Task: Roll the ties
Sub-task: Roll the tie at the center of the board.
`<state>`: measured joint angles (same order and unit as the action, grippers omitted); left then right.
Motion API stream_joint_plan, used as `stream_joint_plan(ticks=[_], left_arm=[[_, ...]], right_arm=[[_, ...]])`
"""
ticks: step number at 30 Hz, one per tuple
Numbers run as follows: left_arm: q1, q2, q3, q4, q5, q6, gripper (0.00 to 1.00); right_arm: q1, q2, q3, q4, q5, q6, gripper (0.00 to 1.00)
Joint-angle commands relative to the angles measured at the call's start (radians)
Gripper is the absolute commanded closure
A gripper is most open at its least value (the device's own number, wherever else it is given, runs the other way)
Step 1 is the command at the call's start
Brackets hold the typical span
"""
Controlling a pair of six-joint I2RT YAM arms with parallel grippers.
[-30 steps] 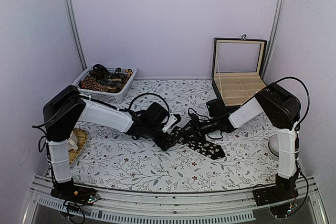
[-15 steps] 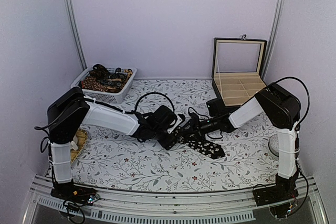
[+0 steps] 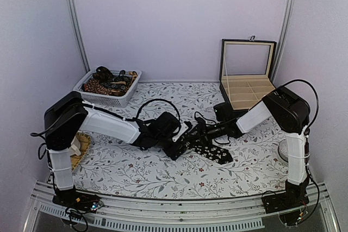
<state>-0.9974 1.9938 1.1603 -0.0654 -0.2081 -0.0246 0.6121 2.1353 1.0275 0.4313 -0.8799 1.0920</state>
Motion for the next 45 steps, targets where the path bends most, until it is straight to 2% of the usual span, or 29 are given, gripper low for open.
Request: stream_joint_plan(ticks=[1,6,11,17,25,31,35,40,45], left_arm=[[0.05,-0.18,-0.132,0.084,0.22,-0.113,0.06],[0.171,-0.252,-0.243,0.249,0.425,-0.35,0.0],[0.216,-0.156,-0.243,0.38,0.574,-0.549,0.0],[0.227,-0.054,-0.257,0.511,0.655,-0.681,0.0],[0.234,0.04,-0.267,0.611,0.715,-0.727,0.05],[0.241,0.12,-0.273,0.724,0.821,-0.766,0.15],[0.243,0.145,-0.274,0.764,0.855,-0.784,0.18],[0.242,0.163,-0.26,0.757,0.86,-0.801,0.22],[0.233,0.174,-0.23,0.653,0.827,-0.774,0.25]], right_arm=[[0.0,0.105,-0.012,-0.06,0.04,0.004,0.68],[-0.001,0.115,-0.018,-0.05,0.04,0.006,0.68],[-0.003,0.116,-0.032,-0.041,0.042,0.005,0.69],[-0.005,0.115,-0.04,-0.026,0.038,0.012,0.69],[-0.004,0.13,-0.046,0.027,0.005,0.032,0.71],[-0.005,0.139,-0.023,0.06,-0.043,0.046,0.72],[-0.001,0.148,-0.012,0.071,-0.057,0.053,0.72],[0.002,0.162,-0.006,0.096,-0.071,0.075,0.72],[0.002,0.164,-0.006,0.095,-0.063,0.083,0.72]])
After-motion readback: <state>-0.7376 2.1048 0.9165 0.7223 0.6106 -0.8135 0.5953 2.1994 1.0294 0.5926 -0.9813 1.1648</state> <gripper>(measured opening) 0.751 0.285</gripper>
